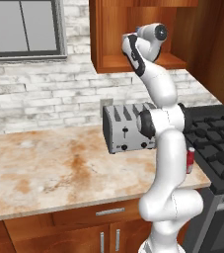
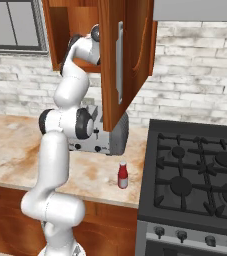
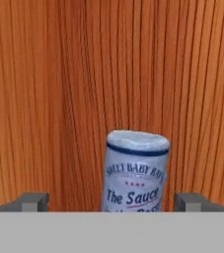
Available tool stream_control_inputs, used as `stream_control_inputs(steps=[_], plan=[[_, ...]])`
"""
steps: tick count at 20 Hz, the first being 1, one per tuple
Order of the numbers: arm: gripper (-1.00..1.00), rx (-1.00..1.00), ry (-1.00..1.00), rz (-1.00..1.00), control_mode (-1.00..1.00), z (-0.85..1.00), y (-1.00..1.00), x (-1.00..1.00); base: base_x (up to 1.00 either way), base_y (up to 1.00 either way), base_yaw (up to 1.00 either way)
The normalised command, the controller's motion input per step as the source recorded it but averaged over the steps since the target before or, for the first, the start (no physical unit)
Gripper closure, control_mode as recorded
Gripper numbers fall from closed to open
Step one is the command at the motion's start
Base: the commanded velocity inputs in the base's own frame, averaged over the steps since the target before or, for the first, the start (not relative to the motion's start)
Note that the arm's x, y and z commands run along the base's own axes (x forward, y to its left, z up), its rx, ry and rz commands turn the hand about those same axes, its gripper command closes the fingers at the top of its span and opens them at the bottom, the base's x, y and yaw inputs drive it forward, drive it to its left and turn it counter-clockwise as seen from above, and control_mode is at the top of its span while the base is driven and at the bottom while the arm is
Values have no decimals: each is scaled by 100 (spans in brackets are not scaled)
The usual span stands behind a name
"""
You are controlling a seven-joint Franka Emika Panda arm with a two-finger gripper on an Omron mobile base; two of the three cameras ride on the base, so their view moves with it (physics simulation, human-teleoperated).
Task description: Take 2 condiments from the cabinet and move them on the counter near the stove.Make sure the condiments are lined up with each other, next to each other.
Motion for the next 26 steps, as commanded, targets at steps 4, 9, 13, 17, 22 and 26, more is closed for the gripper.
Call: stream_control_inputs(steps=[4,9,13,17,22,26], plan=[[100,0,2,0,-100,-1,0,22,0,0,0],[100,0,9,0,-100,-13,0,-12,0,0,0],[100,0,0,0,-100,-19,0,-69,0,0,0],[100,0,0,0,-100,-31,3,-67,0,0,0],[100,1,-2,0,-100,-94,6,-84,0,0,0],[100,2,-15,0,-100,-98,2,-99,0,0,0]])
